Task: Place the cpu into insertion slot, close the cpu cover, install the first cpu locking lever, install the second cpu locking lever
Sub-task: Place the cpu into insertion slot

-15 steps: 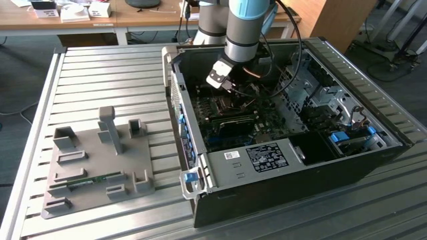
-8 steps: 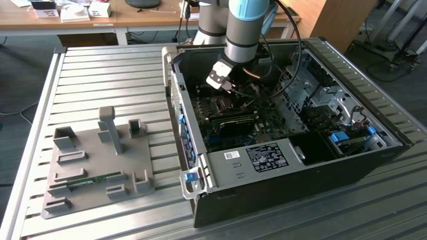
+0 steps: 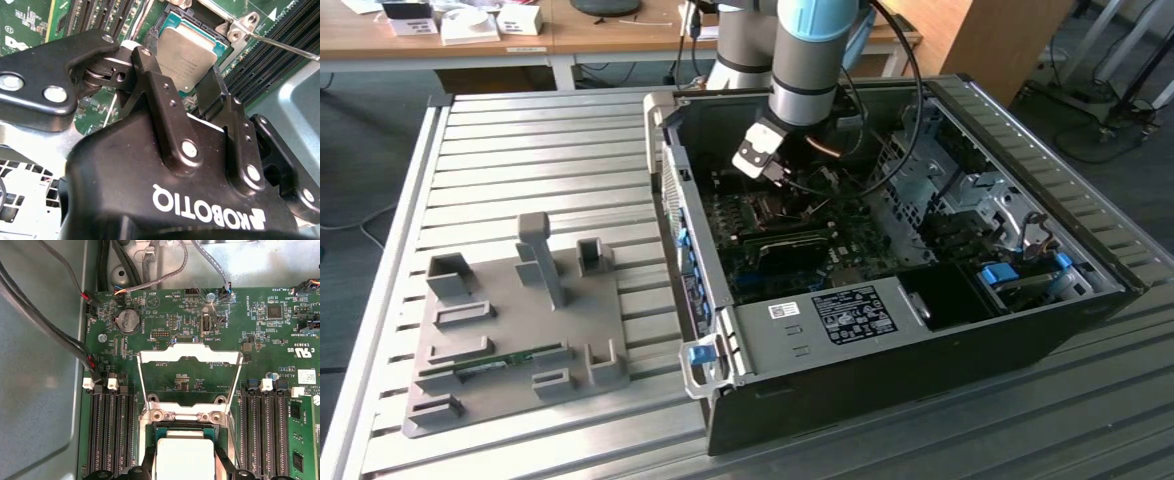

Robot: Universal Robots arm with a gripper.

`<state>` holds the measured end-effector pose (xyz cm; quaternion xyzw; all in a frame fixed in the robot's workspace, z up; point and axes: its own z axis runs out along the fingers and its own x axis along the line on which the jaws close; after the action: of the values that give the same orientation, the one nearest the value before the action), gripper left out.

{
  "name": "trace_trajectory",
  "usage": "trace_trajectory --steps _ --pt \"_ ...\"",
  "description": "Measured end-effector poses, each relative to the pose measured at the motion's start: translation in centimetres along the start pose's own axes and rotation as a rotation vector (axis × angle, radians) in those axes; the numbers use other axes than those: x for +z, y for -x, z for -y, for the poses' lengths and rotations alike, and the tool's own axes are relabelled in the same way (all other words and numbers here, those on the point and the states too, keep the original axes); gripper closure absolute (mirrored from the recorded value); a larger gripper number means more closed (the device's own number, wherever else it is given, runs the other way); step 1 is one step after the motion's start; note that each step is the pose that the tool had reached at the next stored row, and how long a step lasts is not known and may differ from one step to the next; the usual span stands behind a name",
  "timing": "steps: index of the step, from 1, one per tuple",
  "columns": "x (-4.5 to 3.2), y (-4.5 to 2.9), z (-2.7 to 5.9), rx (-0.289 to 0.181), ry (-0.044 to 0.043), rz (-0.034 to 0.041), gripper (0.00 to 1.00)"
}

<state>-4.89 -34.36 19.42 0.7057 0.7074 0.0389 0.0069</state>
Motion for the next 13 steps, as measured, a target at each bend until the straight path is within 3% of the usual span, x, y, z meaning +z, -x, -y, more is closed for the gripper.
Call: trace_trajectory --steps 13 --pt "0.22 0.0 0.02 0.0 -0.0002 0.0002 0.46"
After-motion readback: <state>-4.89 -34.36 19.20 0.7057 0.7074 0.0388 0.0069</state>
